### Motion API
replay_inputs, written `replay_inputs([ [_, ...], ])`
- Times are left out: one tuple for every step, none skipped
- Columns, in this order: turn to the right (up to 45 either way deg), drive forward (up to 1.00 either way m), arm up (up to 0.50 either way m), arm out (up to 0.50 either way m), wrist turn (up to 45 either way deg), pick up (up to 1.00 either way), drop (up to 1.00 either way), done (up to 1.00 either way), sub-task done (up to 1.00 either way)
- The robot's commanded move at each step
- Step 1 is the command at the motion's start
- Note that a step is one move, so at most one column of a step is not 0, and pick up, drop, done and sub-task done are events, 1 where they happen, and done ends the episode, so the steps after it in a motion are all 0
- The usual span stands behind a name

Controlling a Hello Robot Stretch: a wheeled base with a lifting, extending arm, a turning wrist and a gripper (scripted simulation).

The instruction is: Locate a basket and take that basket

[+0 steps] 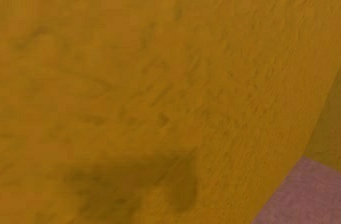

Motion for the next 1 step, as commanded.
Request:
replay_inputs([
  [0.0, 0.0, 0.0, 0.0, 24.0, 0.0, 0.0, 0.0, 0.0],
])
